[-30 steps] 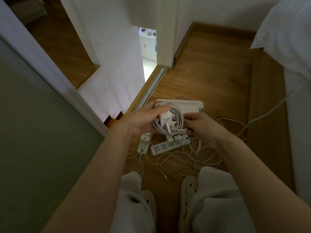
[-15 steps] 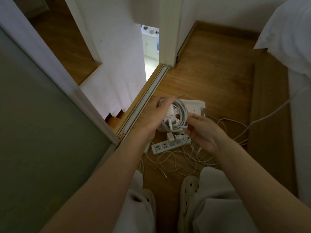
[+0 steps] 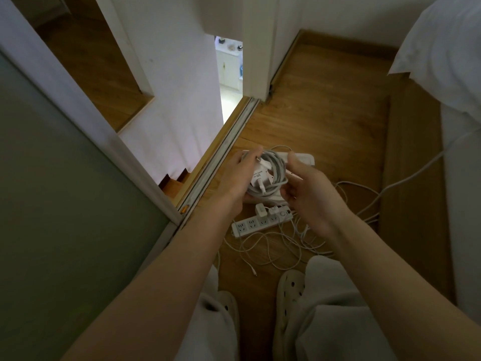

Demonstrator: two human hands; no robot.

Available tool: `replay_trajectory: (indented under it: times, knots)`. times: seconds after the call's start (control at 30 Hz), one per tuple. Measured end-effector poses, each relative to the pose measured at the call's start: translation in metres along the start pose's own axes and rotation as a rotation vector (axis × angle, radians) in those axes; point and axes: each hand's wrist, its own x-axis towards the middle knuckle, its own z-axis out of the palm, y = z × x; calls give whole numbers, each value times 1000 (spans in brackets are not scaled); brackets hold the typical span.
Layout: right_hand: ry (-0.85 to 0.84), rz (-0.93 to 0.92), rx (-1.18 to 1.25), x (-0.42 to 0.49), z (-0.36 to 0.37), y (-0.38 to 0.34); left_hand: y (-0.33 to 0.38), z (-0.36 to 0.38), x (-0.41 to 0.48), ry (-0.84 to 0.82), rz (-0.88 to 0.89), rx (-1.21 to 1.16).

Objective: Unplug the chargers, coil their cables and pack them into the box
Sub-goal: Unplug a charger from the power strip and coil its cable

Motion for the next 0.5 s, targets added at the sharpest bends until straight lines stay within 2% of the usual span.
replay_trajectory:
  times: [0.07, 0.3, 0.43, 0.5]
  knots:
    - [-29, -18, -59, 1, 2, 1, -1, -1, 0, 10, 12, -5]
    - [-103, -19, 19, 0, 7, 1, -2, -4, 1, -67, -33, 26]
    - [0, -121, -41, -1, 15, 5, 1, -5, 0, -51, -76, 7]
    - [-4, -196, -97, -4, 20, 7, 2, -4, 0, -51, -81, -17]
